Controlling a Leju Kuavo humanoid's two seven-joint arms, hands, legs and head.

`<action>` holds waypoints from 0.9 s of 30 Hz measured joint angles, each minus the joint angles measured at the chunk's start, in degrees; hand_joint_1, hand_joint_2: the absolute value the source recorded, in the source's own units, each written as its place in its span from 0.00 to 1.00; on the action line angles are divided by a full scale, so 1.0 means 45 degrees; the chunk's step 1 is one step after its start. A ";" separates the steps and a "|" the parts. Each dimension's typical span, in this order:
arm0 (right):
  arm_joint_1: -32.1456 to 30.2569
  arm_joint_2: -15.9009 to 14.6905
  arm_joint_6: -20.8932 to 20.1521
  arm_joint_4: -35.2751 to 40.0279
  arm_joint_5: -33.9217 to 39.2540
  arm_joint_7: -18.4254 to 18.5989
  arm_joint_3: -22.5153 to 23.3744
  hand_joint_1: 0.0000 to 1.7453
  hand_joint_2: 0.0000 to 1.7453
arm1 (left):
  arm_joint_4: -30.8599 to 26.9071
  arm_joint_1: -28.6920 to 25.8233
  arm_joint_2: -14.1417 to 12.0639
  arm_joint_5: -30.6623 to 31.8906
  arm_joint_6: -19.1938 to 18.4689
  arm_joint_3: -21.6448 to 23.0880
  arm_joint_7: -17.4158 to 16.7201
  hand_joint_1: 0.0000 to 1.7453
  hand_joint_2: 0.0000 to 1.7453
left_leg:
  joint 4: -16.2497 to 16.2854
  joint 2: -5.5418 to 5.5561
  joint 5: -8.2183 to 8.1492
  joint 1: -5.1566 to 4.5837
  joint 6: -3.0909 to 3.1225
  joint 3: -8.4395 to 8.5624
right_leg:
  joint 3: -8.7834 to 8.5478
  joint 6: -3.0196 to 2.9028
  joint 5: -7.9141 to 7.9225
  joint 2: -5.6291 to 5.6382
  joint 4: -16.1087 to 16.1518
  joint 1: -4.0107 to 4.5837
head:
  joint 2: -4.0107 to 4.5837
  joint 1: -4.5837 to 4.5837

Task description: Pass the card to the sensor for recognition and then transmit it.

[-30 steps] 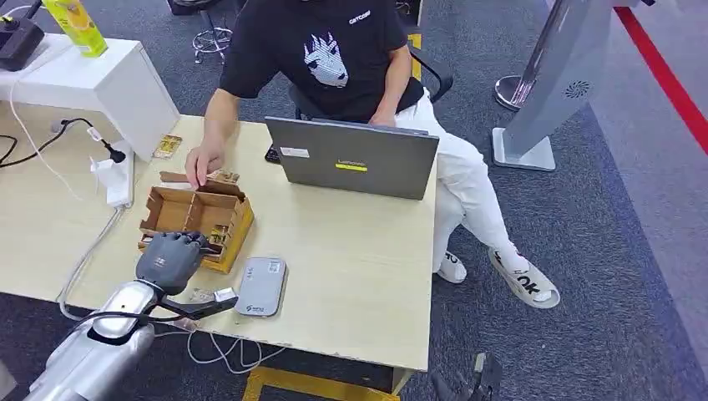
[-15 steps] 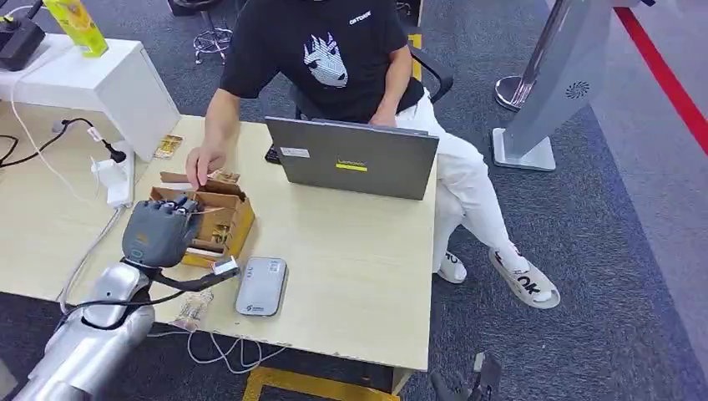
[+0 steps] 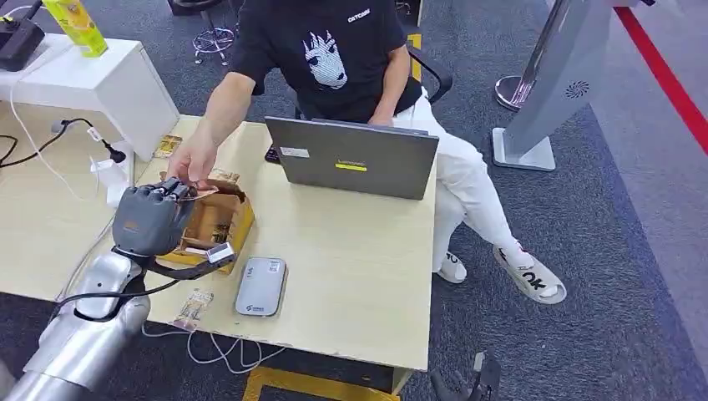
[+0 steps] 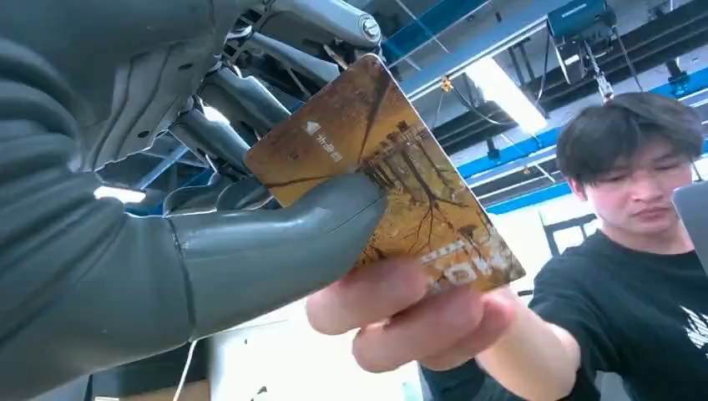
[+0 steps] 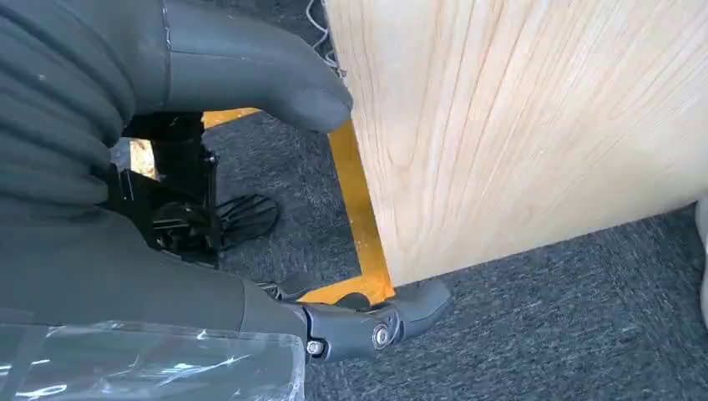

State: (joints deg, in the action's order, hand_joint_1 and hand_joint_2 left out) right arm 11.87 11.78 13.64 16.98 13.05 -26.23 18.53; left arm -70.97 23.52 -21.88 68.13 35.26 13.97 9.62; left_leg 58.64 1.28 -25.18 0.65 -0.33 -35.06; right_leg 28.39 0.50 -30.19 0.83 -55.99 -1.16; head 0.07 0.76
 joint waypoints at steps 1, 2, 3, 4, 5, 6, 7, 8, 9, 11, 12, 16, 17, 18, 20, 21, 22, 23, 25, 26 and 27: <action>-0.0001 0.0000 0.0000 0.0000 0.0005 0.0000 -0.0005 0.00 1.00 | -0.0009 0.0002 -0.0004 0.0000 -0.0014 -0.0005 0.0000 1.00 1.00 | 0.0000 0.0000 0.0000 0.0000 0.0000 0.0000 | 0.0000 0.0000 0.0000 0.0001 0.0000 0.0000 | 0.0000 0.0000; -0.0001 0.0000 0.0000 -0.0004 0.0005 0.0000 0.0000 0.00 1.00 | -0.0015 0.0002 -0.0005 0.0000 -0.0029 -0.0010 0.0000 1.00 1.00 | 0.0000 0.0000 0.0000 0.0000 0.0000 -0.0001 | 0.0000 0.0000 0.0000 0.0002 0.0000 0.0000 | 0.0000 0.0000; 0.0000 0.0000 0.0000 0.0000 0.0005 0.0000 0.0000 0.00 1.00 | -0.0015 0.0002 -0.0005 0.0000 -0.0034 -0.0010 0.0000 1.00 1.00 | 0.0000 -0.0001 0.0000 0.0000 0.0000 0.0000 | 0.0000 0.0000 0.0000 0.0002 0.0000 0.0000 | 0.0000 0.0000; 0.0000 0.0000 0.0000 0.0000 0.0010 0.0000 -0.0005 0.00 1.00 | -0.0015 0.0001 -0.0005 0.0000 -0.0044 -0.0010 0.0000 1.00 1.00 | 0.0000 -0.0001 0.0000 0.0000 0.0000 -0.0001 | 0.0001 0.0000 0.0000 0.0002 0.0000 0.0000 | 0.0000 0.0000; -0.0001 0.0000 0.0000 0.0000 0.0010 0.0000 -0.0005 0.00 1.00 | -0.0015 0.0001 -0.0005 0.0005 -0.0053 -0.0010 0.0000 1.00 1.00 | 0.0000 -0.0001 0.0000 0.0000 0.0000 -0.0002 | 0.0001 0.0000 0.0000 0.0002 0.0000 0.0000 | 0.0000 0.0000; 0.0000 0.0000 0.0000 0.0000 0.0010 0.0000 -0.0005 0.00 1.00 | -0.0015 0.0002 -0.0005 0.0015 -0.0053 -0.0010 0.0000 1.00 1.00 | 0.0000 -0.0001 0.0000 -0.0001 0.0000 -0.0003 | 0.0001 0.0000 0.0000 0.0002 0.0000 0.0000 | 0.0000 0.0000; 0.0000 0.0000 0.0000 0.0000 0.0010 0.0000 -0.0005 0.00 1.00 | -0.0015 0.0001 -0.0010 0.0044 -0.0053 -0.0015 0.0000 1.00 1.00 | 0.0000 -0.0001 -0.0001 -0.0001 0.0000 -0.0004 | 0.0001 0.0000 0.0000 0.0002 0.0000 0.0000 | -0.0005 0.0000; 0.0000 0.0000 0.0000 0.0000 0.0010 0.0000 -0.0005 0.00 1.00 | -0.0015 0.0001 -0.0005 0.0058 -0.0053 -0.0015 0.0000 1.00 1.00 | 0.0000 0.0000 -0.0001 -0.0001 0.0000 -0.0005 | 0.0002 0.0001 -0.0001 0.0002 0.0000 0.0000 | 0.0000 0.0000; 0.0000 0.0000 0.0000 -0.0005 0.0010 0.0000 -0.0010 0.00 1.00 | -0.0015 0.0001 -0.0005 0.0063 -0.0053 -0.0015 -0.0005 1.00 1.00 | 0.0000 0.0000 -0.0001 -0.0001 0.0000 -0.0007 | 0.0003 0.0001 -0.0001 0.0005 0.0000 0.0000 | 0.0000 0.0000; -0.0001 0.0000 0.0000 0.0000 0.0010 0.0000 -0.0010 0.00 1.00 | -0.0015 0.0001 -0.0010 0.0063 -0.0058 -0.0019 -0.0010 1.00 1.00 | 0.0000 -0.0001 -0.0002 -0.0001 0.0000 -0.0008 | 0.0006 0.0001 -0.0001 0.0008 0.0000 -0.0001 | 0.0000 0.0000; -0.0001 0.0000 0.0000 0.0000 0.0010 0.0000 -0.0010 0.00 1.00 | -0.0015 0.0001 -0.0010 0.0063 -0.0058 -0.0019 -0.0029 1.00 1.00 | 0.0000 -0.0001 -0.0002 -0.0001 0.0000 -0.0008 | 0.0008 0.0001 -0.0001 0.0010 0.0000 -0.0001 | 0.0000 0.0000; -0.0001 0.0000 0.0000 0.0000 0.0010 0.0000 -0.0010 0.00 1.00 | -0.0014 0.0001 -0.0010 0.0073 -0.0058 -0.0029 -0.0034 0.00 1.00 | 0.0000 -0.0002 -0.0004 -0.0001 0.0001 -0.0011 | 0.0010 0.0001 -0.0002 0.0012 0.0001 -0.0001 | 0.0000 0.0000; -0.0001 0.0000 0.0000 0.0000 0.0015 0.0000 -0.0010 0.00 1.00 | -0.0015 -0.0001 -0.0010 0.0077 -0.0058 -0.0029 -0.0034 0.00 1.00 | 0.0000 -0.0001 -0.0004 -0.0001 0.0001 -0.0012 | 0.0010 0.0002 -0.0003 0.0012 0.0001 -0.0001 | 0.0000 0.0000; 0.0000 0.0000 0.0000 -0.0005 0.0015 0.0000 -0.0010 0.00 1.00 | -0.0015 -0.0003 -0.0010 0.0087 -0.0039 -0.0029 -0.0034 0.00 1.00 | 0.0000 -0.0001 -0.0004 -0.0001 0.0001 -0.0012 | 0.0010 0.0003 -0.0004 0.0008 0.0001 0.0000 | 0.0000 0.0000; 0.0000 0.0000 0.0000 0.0000 0.0019 0.0000 -0.0010 0.00 1.00 | -0.0019 -0.0047 -0.0005 0.0199 0.0068 -0.0029 -0.0102 0.00 1.00 | 0.0000 0.0000 -0.0004 -0.0001 0.0001 -0.0012 | 0.0008 0.0003 -0.0005 0.0005 0.0001 0.0000 | 0.0000 0.0000; -0.0001 0.0000 0.0000 0.0000 0.0024 0.0000 -0.0010 0.00 1.00 | -0.0034 -0.0103 0.0000 0.0257 0.0175 -0.0034 -0.0175 0.00 1.00 | 0.0000 0.0000 -0.0004 -0.0001 0.0001 -0.0012 | 0.0008 0.0003 -0.0005 0.0004 0.0001 0.0000 | 0.0000 0.0000; -0.0001 0.0000 0.0000 0.0000 0.0034 -0.0005 -0.0010 0.00 1.00 | -0.0058 -0.0188 0.0000 0.0262 0.0277 -0.0049 -0.0199 0.00 1.00 | 0.0000 0.0000 -0.0004 -0.0001 0.0001 -0.0011 | 0.0008 0.0003 -0.0005 0.0006 0.0000 0.0000 | 0.0000 0.0000; -0.0002 0.0000 0.0000 0.0000 0.0044 -0.0005 -0.0010 0.00 1.00 | -0.0131 -0.0310 0.0010 0.0252 0.0438 -0.0073 -0.0228 0.00 1.00 | 0.0000 -0.0001 -0.0003 -0.0001 0.0001 -0.0011 | 0.0009 0.0003 -0.0005 0.0008 0.0000 0.0000 | 0.0000 -0.0005; -0.0006 0.0000 0.0000 0.0000 0.0078 -0.0015 -0.0010 0.00 1.00 | -0.0379 -0.0632 0.0083 0.0121 0.0773 -0.0190 -0.0184 0.00 1.00 | 0.0000 -0.0004 -0.0003 -0.0001 0.0001 -0.0010 | 0.0007 0.0003 -0.0004 0.0009 0.0000 -0.0001 | 0.0000 0.0000; -0.0008 0.0000 0.0000 0.0000 0.0122 -0.0029 -0.0010 0.00 1.00 | -0.0627 -0.0884 0.0165 0.0019 0.0850 -0.0341 0.0030 0.00 1.00 | 0.0000 -0.0004 -0.0003 -0.0003 0.0001 -0.0010 | 0.0008 0.0003 -0.0004 0.0009 0.0001 -0.0003 | 0.0000 0.0000; -0.0013 0.0000 0.0000 -0.0005 0.0170 -0.0039 -0.0010 0.00 1.00 | -0.0914 -0.1196 0.0307 -0.0083 0.0899 -0.0525 0.0317 0.00 1.00 | 0.0000 -0.0004 -0.0003 -0.0003 0.0001 -0.0011 | 0.0008 0.0004 -0.0005 0.0010 0.0001 -0.0004 | 0.0000 0.0000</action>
State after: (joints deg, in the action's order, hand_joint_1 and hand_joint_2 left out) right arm 11.81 11.78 13.64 16.96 13.81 -26.40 18.49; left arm -75.08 18.14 -20.50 67.75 39.30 11.60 11.04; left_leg 58.64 1.26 -25.19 0.64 -0.32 -35.11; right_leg 28.43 0.52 -30.21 0.87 -55.99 -1.18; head 0.07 0.77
